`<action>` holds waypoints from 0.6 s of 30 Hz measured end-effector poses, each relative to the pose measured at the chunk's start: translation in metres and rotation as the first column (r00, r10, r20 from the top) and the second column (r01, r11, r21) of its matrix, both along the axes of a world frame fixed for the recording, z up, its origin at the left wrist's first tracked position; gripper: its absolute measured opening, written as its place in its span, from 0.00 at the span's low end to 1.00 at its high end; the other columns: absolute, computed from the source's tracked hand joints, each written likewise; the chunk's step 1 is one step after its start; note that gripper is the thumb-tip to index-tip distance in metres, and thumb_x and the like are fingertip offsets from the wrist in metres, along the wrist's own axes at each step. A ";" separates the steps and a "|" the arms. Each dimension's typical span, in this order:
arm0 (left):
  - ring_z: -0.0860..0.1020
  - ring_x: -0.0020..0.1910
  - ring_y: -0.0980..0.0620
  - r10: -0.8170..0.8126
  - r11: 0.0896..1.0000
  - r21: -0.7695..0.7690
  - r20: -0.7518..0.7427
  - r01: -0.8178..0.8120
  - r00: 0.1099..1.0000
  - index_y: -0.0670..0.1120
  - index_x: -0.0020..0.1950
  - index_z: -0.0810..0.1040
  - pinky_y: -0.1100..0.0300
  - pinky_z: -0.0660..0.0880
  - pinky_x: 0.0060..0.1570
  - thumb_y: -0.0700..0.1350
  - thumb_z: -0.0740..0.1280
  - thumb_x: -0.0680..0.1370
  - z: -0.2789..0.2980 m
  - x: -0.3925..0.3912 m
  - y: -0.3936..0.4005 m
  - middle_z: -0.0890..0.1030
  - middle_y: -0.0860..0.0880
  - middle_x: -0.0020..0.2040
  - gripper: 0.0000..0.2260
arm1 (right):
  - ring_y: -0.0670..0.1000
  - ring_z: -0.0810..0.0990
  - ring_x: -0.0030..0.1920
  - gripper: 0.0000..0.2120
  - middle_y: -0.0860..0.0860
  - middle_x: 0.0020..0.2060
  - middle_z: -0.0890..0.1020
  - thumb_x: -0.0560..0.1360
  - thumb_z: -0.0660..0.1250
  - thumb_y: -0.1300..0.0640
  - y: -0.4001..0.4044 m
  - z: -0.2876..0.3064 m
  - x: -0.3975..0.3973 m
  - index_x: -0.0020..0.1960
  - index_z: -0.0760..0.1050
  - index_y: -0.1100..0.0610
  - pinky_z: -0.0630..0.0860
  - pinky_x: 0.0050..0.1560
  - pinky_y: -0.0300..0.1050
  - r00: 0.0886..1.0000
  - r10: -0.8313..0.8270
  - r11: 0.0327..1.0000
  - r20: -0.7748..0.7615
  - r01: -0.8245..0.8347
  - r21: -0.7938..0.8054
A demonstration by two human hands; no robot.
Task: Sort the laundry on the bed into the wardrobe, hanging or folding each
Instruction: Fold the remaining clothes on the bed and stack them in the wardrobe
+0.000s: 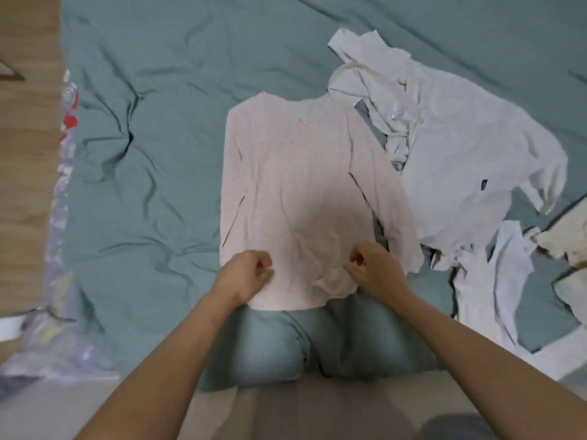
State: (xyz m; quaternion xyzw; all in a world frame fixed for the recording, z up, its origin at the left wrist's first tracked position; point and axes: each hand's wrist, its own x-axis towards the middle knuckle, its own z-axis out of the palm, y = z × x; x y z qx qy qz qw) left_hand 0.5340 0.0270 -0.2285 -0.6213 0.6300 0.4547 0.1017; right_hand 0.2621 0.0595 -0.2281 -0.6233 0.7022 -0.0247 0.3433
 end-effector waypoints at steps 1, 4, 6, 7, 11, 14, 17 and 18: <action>0.80 0.49 0.51 0.017 1.000 0.007 -0.007 -0.016 1.000 0.52 0.51 0.79 0.56 0.76 0.53 0.50 0.69 0.75 0.001 0.000 0.011 0.82 0.52 0.48 0.06 | 0.51 0.73 0.43 0.08 0.51 0.40 0.75 0.71 0.71 0.56 0.014 -0.002 0.001 0.43 0.73 0.57 0.66 0.40 0.43 0.999 0.033 0.999 -0.004 -0.033 0.002; 0.78 0.56 0.48 0.014 1.000 -0.013 0.028 -0.014 1.000 0.48 0.55 0.78 0.58 0.73 0.56 0.47 0.70 0.74 -0.003 -0.006 0.041 0.79 0.49 0.56 0.11 | 0.57 0.75 0.46 0.07 0.56 0.43 0.75 0.70 0.69 0.63 0.048 -0.012 0.000 0.45 0.72 0.60 0.70 0.41 0.47 0.993 0.089 0.991 -0.073 -0.095 -0.093; 0.77 0.56 0.45 -0.026 0.998 -0.062 0.090 0.032 0.996 0.47 0.55 0.76 0.58 0.72 0.55 0.46 0.70 0.73 -0.007 -0.012 0.058 0.76 0.47 0.58 0.12 | 0.60 0.74 0.48 0.07 0.59 0.47 0.75 0.71 0.65 0.67 0.060 -0.017 -0.005 0.49 0.71 0.63 0.73 0.44 0.52 0.992 -0.011 0.994 -0.123 -0.003 -0.110; 0.77 0.56 0.43 -0.028 0.995 -0.092 0.116 0.039 0.993 0.46 0.56 0.76 0.57 0.72 0.54 0.45 0.69 0.74 -0.009 -0.015 0.064 0.75 0.46 0.58 0.12 | 0.60 0.74 0.50 0.08 0.60 0.50 0.75 0.72 0.63 0.68 0.063 -0.020 -0.008 0.51 0.71 0.63 0.74 0.46 0.53 0.991 -0.052 0.995 -0.127 0.040 -0.095; 0.75 0.55 0.38 0.017 0.981 -0.196 0.151 0.013 0.988 0.42 0.57 0.75 0.50 0.72 0.55 0.38 0.67 0.75 -0.019 -0.025 0.084 0.73 0.40 0.57 0.11 | 0.59 0.73 0.53 0.11 0.60 0.53 0.74 0.75 0.62 0.65 0.066 -0.037 -0.017 0.57 0.70 0.63 0.73 0.50 0.51 0.996 0.017 0.999 -0.083 -0.020 -0.034; 0.75 0.52 0.37 0.071 0.957 -0.286 0.094 -0.041 0.993 0.38 0.53 0.78 0.51 0.71 0.53 0.33 0.65 0.74 -0.025 -0.025 0.088 0.75 0.37 0.52 0.09 | 0.59 0.74 0.50 0.11 0.59 0.50 0.75 0.74 0.62 0.67 0.061 -0.049 -0.015 0.57 0.71 0.62 0.73 0.48 0.50 0.997 0.058 0.995 -0.054 -0.062 -0.082; 0.76 0.49 0.40 0.156 0.927 -0.351 0.036 -0.134 0.987 0.38 0.50 0.80 0.58 0.69 0.50 0.30 0.65 0.72 -0.029 -0.024 0.093 0.77 0.38 0.50 0.09 | 0.59 0.74 0.47 0.09 0.60 0.48 0.75 0.74 0.62 0.68 0.059 -0.058 -0.012 0.54 0.73 0.64 0.64 0.42 0.45 0.997 0.063 0.991 -0.052 -0.068 -0.113; 0.77 0.49 0.40 0.185 0.918 -0.360 0.025 -0.163 0.982 0.38 0.49 0.80 0.59 0.68 0.49 0.30 0.66 0.72 -0.029 -0.024 0.094 0.77 0.39 0.50 0.09 | 0.59 0.73 0.46 0.07 0.61 0.47 0.75 0.74 0.61 0.68 0.058 -0.060 -0.011 0.51 0.73 0.64 0.61 0.41 0.44 0.997 0.052 0.991 -0.050 -0.058 -0.120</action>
